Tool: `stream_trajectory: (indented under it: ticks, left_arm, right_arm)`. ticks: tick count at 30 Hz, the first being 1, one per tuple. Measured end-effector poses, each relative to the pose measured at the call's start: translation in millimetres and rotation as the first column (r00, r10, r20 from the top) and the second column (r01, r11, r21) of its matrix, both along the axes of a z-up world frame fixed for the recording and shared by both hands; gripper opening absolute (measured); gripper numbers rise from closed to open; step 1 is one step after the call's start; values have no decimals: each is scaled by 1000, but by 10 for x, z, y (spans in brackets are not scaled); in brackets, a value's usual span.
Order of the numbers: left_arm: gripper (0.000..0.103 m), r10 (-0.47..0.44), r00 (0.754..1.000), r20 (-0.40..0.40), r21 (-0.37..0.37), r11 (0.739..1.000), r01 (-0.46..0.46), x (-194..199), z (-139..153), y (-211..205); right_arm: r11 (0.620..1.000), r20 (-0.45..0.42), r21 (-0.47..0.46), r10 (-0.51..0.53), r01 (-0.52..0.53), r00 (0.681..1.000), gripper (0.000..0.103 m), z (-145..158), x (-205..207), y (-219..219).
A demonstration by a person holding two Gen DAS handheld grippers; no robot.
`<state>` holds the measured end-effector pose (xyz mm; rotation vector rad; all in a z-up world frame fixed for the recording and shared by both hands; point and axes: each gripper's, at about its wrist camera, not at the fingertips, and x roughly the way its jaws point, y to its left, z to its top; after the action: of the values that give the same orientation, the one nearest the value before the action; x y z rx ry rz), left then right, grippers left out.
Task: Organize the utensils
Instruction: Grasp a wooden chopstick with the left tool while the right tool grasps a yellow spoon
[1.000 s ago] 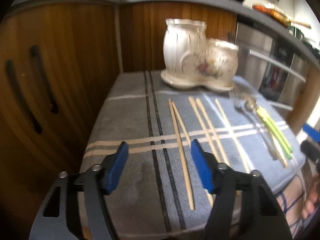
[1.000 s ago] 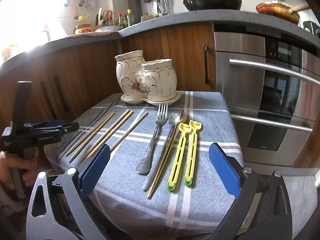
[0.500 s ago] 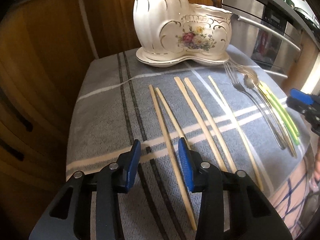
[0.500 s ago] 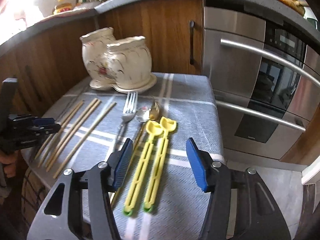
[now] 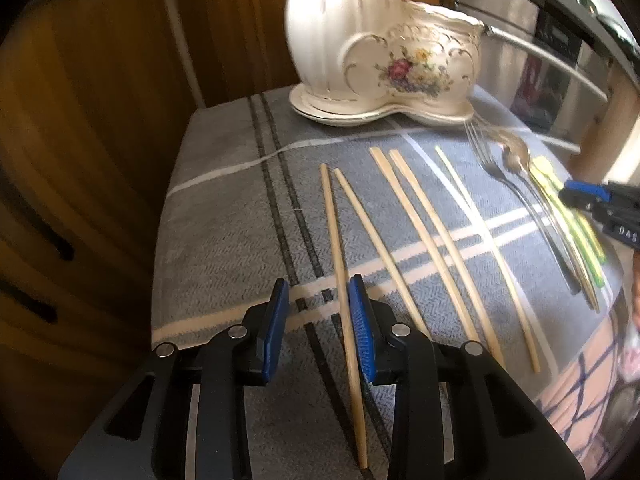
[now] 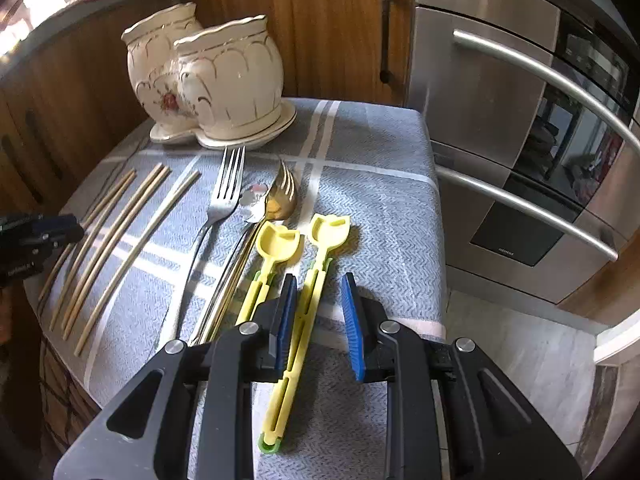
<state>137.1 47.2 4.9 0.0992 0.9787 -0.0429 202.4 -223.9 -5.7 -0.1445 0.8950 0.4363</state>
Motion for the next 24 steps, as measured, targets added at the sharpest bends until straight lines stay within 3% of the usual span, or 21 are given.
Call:
stream_trajectory:
  ticks: [5, 11, 14, 20, 23, 24]
  left_arm:
    - [33, -51, 994, -96, 10, 999, 52, 200, 29, -66]
    - [35, -61, 971, -231, -10, 998, 60, 415, 47, -29]
    - [41, -46, 958, -282, -10, 999, 45, 467, 59, -21]
    - [43, -43, 950, -310, -10, 999, 42, 522, 56, 2]
    - [36, -46, 947, -318, -8, 999, 46, 561, 88, 5]
    - [24, -41, 948, -316, -2, 999, 43, 590, 99, -12]
  right_arm:
    - [997, -103, -47, 49, -54, 993, 23, 47, 147, 43]
    - [981, -231, -153, 81, -119, 970, 23, 81, 288, 188]
    - [967, -253, -211, 87, -142, 964, 23, 85, 288, 273]
    - [972, -317, -189, 78, -143, 945, 22, 82, 406, 277]
    - [974, -332, -178, 75, -141, 940, 14, 80, 459, 265]
    - [975, -339, -169, 77, -141, 938, 10, 78, 473, 257]
